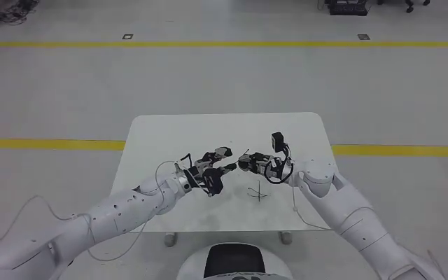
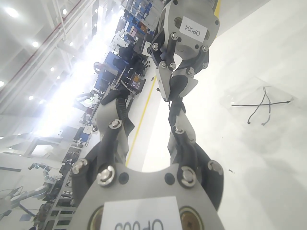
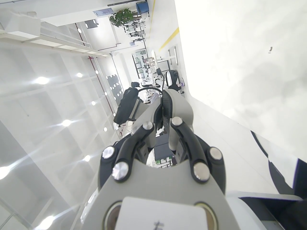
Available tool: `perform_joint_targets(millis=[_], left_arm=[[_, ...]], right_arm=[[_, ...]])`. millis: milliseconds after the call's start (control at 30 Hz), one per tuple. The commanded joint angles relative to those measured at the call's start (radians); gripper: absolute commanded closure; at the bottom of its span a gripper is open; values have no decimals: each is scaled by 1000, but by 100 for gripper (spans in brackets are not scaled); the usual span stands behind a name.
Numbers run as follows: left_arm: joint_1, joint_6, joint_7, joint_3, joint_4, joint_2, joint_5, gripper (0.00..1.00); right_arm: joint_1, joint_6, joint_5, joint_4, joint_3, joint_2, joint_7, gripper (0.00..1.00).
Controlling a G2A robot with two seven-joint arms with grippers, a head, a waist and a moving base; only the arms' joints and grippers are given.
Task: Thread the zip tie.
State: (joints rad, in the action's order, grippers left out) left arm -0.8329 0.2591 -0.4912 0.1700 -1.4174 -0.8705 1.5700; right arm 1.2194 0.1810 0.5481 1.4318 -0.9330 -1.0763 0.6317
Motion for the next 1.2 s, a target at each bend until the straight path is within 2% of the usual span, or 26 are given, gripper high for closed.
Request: perform_joint_targets(millis=[0, 233, 533, 733, 1033, 1167], left_arm=[[0, -14, 9, 0, 0, 0, 0, 64], [6, -48, 32, 0, -3, -3, 0, 67], [9, -71, 44, 0, -5, -4, 0, 80], [13, -87, 40, 0, -8, -3, 0, 78], [17, -109, 37, 0, -13, -3, 0, 82], [17, -116, 37, 0, -14, -4, 0, 80]], right_arm=[[2, -2, -3, 1, -3, -1, 1, 100], [4, 10, -17, 5, -9, -4, 6, 100], [3, 17, -25, 0, -11, -12, -3, 100], [7, 8, -26, -3, -20, -15, -1, 100], [10, 6, -29, -8, -27, -20, 12, 100], [12, -1, -29, -10, -30, -22, 16, 100]])
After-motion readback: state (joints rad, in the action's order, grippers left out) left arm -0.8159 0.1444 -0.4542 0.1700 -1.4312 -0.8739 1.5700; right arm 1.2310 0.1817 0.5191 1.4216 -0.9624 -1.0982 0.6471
